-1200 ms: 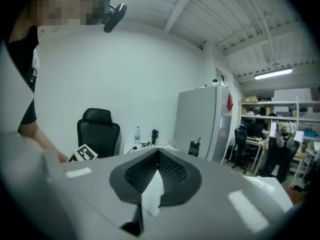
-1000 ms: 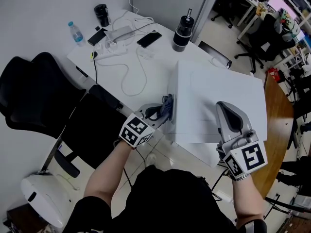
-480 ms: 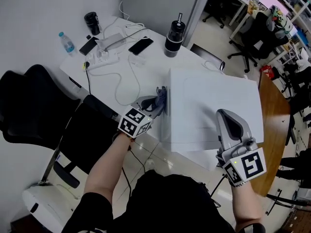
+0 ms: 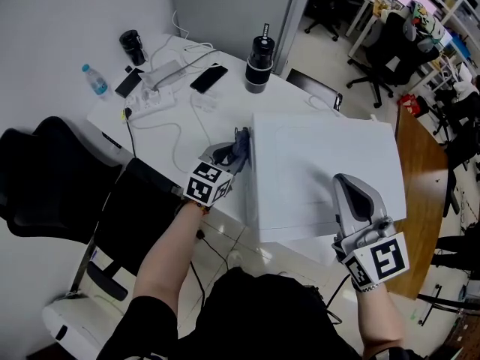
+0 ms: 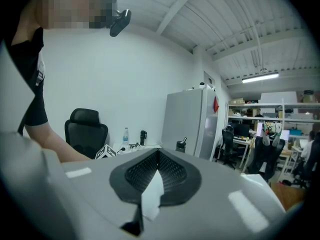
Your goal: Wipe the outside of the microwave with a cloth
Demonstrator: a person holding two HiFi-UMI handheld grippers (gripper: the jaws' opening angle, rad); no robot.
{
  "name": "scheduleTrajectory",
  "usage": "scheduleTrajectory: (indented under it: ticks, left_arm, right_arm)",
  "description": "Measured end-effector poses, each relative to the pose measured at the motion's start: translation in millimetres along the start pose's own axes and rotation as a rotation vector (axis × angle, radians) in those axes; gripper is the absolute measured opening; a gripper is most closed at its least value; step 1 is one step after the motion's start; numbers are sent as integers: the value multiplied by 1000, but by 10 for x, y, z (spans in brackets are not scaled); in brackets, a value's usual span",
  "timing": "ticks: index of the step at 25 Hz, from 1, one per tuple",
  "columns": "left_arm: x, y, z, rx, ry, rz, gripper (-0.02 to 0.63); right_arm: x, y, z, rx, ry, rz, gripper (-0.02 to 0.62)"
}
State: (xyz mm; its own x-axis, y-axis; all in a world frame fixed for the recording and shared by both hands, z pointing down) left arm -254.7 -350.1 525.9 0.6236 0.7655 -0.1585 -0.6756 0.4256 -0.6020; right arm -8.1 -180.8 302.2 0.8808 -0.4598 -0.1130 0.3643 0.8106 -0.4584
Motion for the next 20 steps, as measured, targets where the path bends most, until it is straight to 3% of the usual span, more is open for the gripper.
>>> scheduleTrajectory:
  ticks: [12, 20]
  left_arm:
    - [-105, -15, -94, 15, 41, -63, 106]
    - [76, 513, -258, 107, 28, -85, 106]
  right_arm:
    - [48, 153, 101, -2, -23, 36, 2]
    - [30, 313, 166, 10, -46, 26, 2]
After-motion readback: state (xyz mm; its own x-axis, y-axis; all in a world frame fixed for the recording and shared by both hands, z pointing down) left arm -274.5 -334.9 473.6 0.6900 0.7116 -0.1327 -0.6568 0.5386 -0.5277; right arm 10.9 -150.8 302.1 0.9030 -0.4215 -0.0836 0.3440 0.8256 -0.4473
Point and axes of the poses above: the fingertips, and each gripper's own axes: y backward along the fingers, x to its right, z out of its underside, the point moved 10 cm from there along y, backward along the fingers, and after that the axes turned 15 degrees about -x, right-handed, at the moved point
